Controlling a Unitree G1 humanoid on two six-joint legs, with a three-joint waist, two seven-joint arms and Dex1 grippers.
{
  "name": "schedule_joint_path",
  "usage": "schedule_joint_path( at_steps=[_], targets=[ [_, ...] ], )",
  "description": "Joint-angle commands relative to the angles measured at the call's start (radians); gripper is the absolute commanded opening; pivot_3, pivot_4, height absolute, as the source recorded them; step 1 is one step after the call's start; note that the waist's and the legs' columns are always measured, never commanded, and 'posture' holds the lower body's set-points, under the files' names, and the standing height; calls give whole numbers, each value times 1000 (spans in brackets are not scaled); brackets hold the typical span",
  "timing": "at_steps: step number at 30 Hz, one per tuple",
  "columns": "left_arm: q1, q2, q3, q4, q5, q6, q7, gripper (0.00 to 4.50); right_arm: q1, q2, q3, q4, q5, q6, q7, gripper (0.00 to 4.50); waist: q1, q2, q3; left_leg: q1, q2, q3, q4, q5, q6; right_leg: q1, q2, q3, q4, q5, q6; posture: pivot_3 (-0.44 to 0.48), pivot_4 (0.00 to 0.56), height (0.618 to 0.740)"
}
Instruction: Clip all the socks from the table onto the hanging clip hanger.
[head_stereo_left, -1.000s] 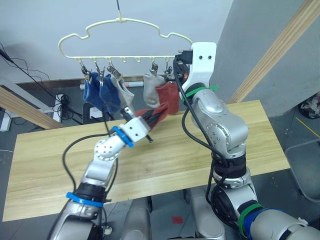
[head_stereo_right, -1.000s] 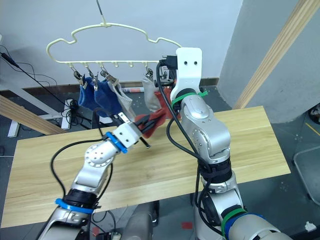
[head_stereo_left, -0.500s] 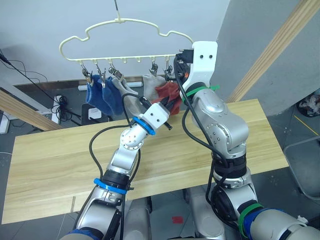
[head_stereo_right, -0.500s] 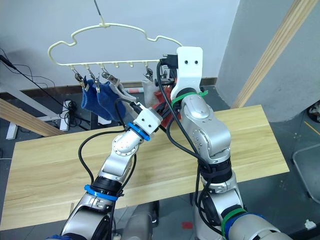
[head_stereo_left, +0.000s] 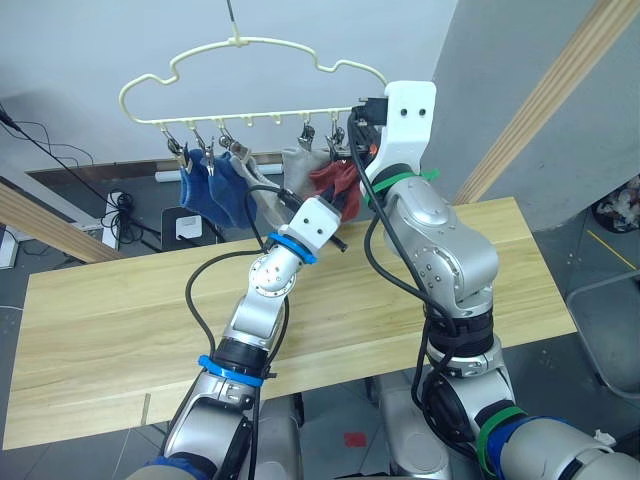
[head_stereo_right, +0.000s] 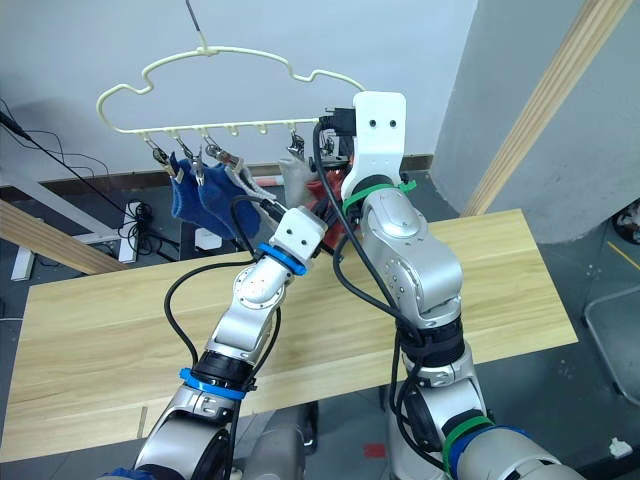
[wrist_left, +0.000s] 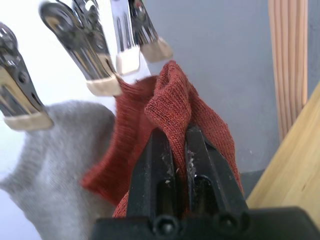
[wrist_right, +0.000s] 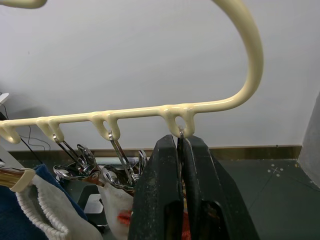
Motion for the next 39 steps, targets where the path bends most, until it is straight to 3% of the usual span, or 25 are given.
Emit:
schedule_joint_path(
  at_steps=[1, 34, 37, 39],
  targets=[
    [-8, -11, 1, -47, 0, -7, 15, 15, -36, 46, 17, -54, 2, -5, 5, 0, 0, 0, 0, 0, 0, 0, 0, 0, 0, 0, 0, 0, 0, 0, 0, -196, 368, 740],
    [-34, -61, 12, -76, -25, 61, 42, 15, -26, 43, 29, -62, -4, 36, 3, 0, 0, 0, 0, 0, 0, 0, 0, 0, 0, 0, 0, 0, 0, 0, 0, -195, 370, 740],
    [-35, -62, 14, -74, -26, 62, 43, 0, -22, 47, 25, -65, -6, 34, -4, 774, 0, 0, 0, 0, 0, 0, 0, 0, 0, 0, 0, 0, 0, 0, 0, -195, 371, 740],
    [-36, -64, 15, -73, -28, 62, 44, 0, -23, 47, 22, -67, -7, 31, -8, 1561, 0, 0, 0, 0, 0, 0, 0, 0, 0, 0, 0, 0, 0, 0, 0, -196, 371, 740]
  ],
)
